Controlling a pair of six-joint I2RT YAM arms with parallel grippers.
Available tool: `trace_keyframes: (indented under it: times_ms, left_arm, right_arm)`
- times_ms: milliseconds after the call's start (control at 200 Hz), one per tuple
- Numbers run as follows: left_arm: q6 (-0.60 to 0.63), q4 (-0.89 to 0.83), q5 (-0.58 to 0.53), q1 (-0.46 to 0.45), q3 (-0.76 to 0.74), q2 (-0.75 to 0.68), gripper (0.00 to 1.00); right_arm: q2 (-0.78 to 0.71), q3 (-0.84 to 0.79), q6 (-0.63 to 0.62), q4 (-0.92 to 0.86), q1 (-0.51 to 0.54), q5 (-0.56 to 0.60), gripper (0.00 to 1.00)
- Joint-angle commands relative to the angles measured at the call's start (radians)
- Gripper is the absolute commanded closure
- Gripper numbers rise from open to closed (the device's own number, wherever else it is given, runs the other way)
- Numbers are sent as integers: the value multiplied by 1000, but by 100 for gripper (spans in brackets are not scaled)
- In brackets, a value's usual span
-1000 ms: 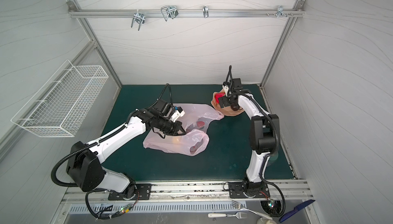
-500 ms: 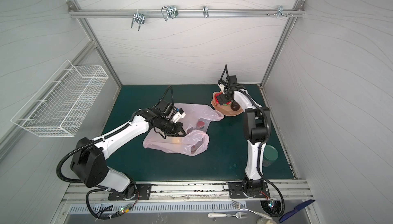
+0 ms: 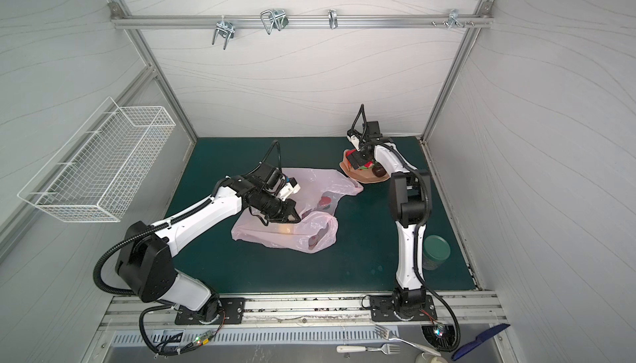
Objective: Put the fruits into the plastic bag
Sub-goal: 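Lower the right gripper into the bowl over the dragon fruit and plum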
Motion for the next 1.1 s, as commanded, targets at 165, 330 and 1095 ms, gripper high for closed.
trace_keyframes:
  times_ms: [165,330,1095]
  left_arm:
    - [15,-3,0,0,62,18,100]
    - [13,2,1,0,62,20,100]
    - [-6,23,0,-2,51,4,100]
  right_arm:
    - [-18,-115,-15,-9,3,-2,2]
    - [-72,-208,10,27,3,34,6]
    - [-319,-524,89,90,7,13,27]
